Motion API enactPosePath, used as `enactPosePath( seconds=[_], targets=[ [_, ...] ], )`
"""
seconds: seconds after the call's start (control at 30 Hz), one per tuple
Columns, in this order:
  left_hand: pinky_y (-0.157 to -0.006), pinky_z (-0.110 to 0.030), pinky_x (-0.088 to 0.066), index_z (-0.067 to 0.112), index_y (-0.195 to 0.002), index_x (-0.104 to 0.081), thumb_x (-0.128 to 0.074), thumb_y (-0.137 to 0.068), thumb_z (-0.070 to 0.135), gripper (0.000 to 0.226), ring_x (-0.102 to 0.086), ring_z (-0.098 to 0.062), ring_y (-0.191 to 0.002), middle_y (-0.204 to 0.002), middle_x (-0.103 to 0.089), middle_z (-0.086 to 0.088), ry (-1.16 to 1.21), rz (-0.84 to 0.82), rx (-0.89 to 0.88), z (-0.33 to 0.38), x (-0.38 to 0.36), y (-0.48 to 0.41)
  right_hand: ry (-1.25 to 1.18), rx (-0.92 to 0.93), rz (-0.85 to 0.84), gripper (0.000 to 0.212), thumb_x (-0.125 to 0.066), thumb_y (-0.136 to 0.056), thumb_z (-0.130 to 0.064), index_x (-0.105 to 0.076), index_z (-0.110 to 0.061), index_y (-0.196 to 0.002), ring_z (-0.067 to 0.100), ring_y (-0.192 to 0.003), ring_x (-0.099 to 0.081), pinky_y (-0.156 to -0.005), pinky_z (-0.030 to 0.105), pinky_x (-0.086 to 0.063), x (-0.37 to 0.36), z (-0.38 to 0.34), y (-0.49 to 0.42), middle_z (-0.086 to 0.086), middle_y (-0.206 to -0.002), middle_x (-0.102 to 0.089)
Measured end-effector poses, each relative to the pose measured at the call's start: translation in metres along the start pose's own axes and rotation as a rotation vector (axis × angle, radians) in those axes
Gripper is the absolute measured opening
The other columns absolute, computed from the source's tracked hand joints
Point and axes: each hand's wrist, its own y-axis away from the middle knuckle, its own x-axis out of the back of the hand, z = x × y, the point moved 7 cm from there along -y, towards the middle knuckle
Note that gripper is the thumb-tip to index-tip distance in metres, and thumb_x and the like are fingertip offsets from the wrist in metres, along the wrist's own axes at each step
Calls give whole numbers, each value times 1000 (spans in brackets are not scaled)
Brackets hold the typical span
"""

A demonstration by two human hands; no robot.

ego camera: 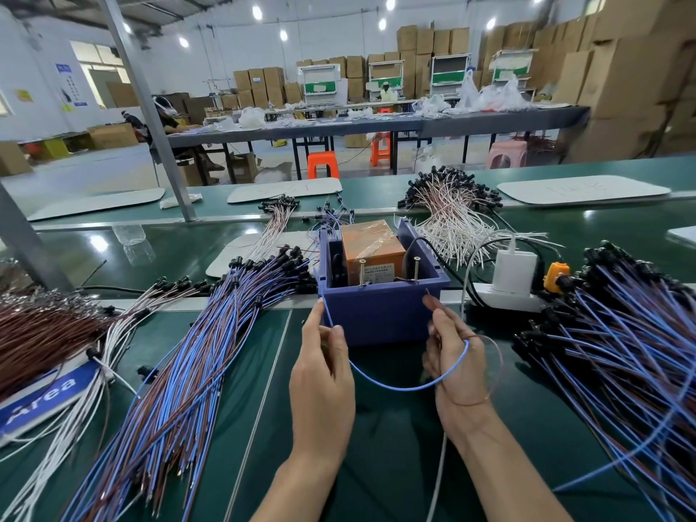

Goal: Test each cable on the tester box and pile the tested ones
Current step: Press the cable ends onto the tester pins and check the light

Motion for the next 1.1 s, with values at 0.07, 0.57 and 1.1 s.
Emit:
enactPosePath(
  seconds=[0.07, 0.57, 1.1],
  targets=[
    [-56, -14, -39, 42, -129, -48, -45, -104, 34, 27, -54, -9, -63, -89, -58, 21, -16, 20, -26, 2, 2, 1, 120, 113, 28, 24, -53, -104, -14, -74, -18, -112, 3, -53, -42, -51, 14, -38, 1, -9, 4, -10, -66, -51],
    [-56, -29, -43, 22, -123, -67, -52, -101, 24, 27, -48, -10, -59, -79, -57, 7, -40, 94, -25, -1, 5, -2, 397, 476, 138, 8, -61, -100, -24, -64, -31, -98, 3, -66, -64, -65, 9, -44, -12, -35, 16, -11, -70, -68],
    [-62, -20, -43, 18, -123, -69, -54, -101, 20, 27, -54, -12, -71, -79, -53, 10, -81, 64, -57, 5, 3, -3, 498, 481, 153, 5, -65, -97, -29, -70, -28, -95, 11, -59, -56, -63, 29, -49, -16, -33, 10, -8, -63, -60]
  ],
)
